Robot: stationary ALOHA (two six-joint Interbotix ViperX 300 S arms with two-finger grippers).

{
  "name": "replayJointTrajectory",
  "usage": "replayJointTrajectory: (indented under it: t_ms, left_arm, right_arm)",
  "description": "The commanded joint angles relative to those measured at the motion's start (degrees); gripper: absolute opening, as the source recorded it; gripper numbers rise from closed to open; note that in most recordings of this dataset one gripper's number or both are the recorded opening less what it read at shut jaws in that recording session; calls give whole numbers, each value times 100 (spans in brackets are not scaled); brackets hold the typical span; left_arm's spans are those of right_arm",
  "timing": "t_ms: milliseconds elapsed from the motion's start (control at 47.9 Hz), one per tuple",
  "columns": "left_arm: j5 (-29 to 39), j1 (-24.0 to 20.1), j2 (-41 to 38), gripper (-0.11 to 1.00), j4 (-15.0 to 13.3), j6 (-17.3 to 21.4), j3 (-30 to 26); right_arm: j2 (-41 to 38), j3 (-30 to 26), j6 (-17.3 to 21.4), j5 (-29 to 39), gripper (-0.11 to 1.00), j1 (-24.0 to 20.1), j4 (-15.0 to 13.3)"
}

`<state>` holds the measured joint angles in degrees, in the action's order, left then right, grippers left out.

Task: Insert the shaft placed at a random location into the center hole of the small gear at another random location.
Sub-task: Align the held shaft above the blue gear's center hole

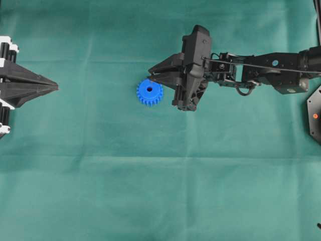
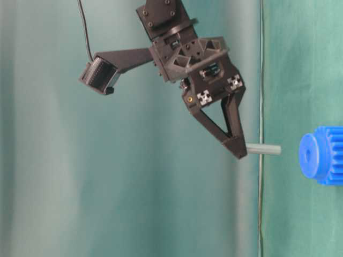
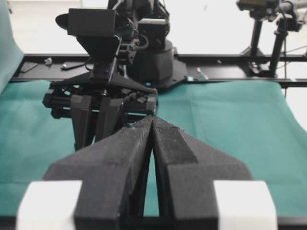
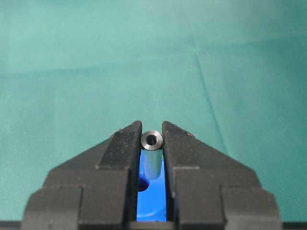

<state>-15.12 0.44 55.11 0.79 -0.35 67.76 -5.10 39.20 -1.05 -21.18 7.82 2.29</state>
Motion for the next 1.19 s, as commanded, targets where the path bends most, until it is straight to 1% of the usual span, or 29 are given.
replayJointTrajectory:
  t_ms: [0,522,1170]
  left_arm:
    - [-62,9,-26,0,9,-9,-149]
    - [-62,9,-9,0,9,0,-149]
    - [-62,9,-35,0,9,0,-149]
  right_arm:
    - [53,-167,-18,-18,13,-35,9]
    - [26,-185,-9,-26,13,-53,26]
    - [-334,-185,0,-176,13,-53,18]
